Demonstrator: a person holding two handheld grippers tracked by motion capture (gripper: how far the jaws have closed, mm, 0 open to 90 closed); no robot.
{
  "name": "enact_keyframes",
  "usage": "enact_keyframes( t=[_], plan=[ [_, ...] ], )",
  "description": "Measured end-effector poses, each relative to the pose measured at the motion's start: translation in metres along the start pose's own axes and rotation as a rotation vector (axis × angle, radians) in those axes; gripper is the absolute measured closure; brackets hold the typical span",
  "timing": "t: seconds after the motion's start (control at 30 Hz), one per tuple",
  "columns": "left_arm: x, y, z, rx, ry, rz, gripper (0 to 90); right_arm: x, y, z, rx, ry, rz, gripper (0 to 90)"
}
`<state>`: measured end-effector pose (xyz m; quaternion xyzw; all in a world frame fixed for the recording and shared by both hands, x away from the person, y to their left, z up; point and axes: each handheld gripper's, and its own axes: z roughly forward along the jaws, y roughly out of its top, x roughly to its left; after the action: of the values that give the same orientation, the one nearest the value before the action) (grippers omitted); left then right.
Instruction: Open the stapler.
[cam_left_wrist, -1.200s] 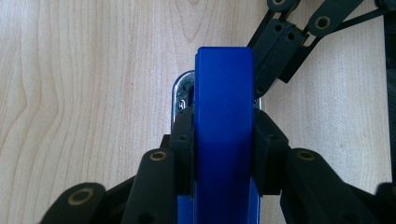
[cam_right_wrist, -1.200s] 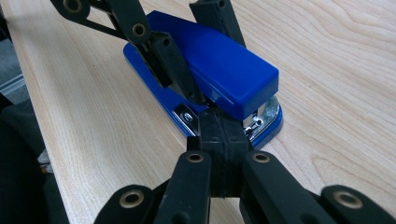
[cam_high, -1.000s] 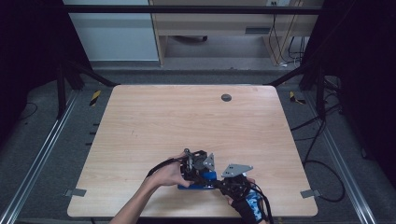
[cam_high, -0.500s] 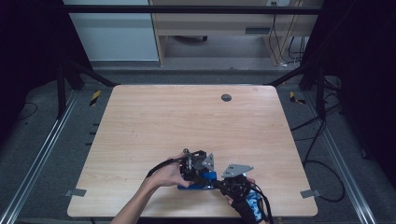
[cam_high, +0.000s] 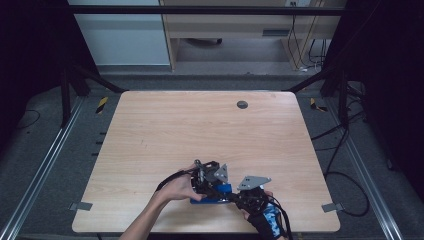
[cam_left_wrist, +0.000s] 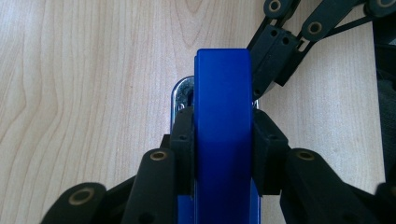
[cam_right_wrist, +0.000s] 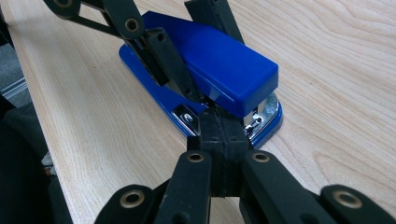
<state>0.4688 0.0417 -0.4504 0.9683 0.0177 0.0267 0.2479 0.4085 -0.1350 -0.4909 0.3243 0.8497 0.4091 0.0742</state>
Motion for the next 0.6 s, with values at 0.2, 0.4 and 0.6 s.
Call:
enact_keyframes(
  t=[0.2, 0.4, 0.6],
  plan=[
    [0.0003, -0.0002, -0.0006, -0.003, 0.002, 0.013, 66.2, 0.0003, 0.0, -0.0002, 0.002, -0.004, -0.008, 90.0],
    [0.0004, -0.0005, -0.0007, -0.001, -0.002, 0.014, 66.2, 0.0004, 0.0, -0.0001, 0.002, -0.003, -0.009, 90.0],
    [0.0005, -0.0009, -0.001, -0.005, -0.003, 0.015, 66.2, 0.0008, 0.0001, 0.0002, 0.0, -0.004, -0.013, 90.0]
  ],
)
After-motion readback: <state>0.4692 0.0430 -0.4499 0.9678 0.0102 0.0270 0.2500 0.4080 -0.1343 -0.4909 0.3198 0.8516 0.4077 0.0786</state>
